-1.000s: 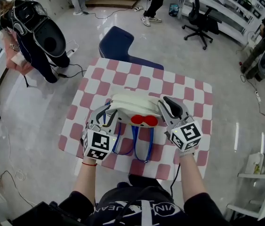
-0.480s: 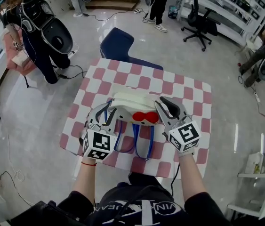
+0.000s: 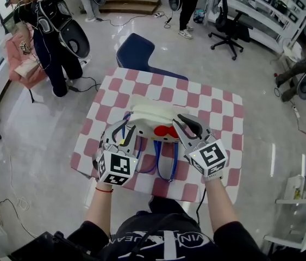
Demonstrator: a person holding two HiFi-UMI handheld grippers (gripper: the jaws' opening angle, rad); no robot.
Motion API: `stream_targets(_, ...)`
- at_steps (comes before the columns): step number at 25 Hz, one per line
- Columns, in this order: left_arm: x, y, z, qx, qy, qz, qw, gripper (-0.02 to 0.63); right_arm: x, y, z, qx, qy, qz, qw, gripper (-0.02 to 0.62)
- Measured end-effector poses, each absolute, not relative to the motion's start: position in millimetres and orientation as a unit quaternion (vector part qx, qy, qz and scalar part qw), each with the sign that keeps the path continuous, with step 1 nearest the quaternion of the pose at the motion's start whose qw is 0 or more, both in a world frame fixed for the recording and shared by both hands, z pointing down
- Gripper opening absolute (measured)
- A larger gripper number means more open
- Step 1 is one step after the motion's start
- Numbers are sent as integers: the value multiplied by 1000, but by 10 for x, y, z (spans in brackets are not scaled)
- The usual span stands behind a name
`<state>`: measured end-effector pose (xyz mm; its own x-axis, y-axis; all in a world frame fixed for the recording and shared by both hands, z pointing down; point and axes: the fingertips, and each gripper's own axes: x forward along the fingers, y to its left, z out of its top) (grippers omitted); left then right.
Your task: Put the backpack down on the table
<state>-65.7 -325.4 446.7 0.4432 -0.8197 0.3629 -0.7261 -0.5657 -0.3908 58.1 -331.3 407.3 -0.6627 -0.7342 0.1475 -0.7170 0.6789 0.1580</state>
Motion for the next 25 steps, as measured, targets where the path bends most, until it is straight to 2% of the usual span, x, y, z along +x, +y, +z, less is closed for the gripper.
stream_targets(8,-682,-3169,4393,-841,469,-250,104,91,508,-3202,4108,392,-913,-42,101,61)
stream_targets(25,-358,-2982,4452,-872,434,-216,73,91,358,-2947,4201,375,-922,-24,96,35)
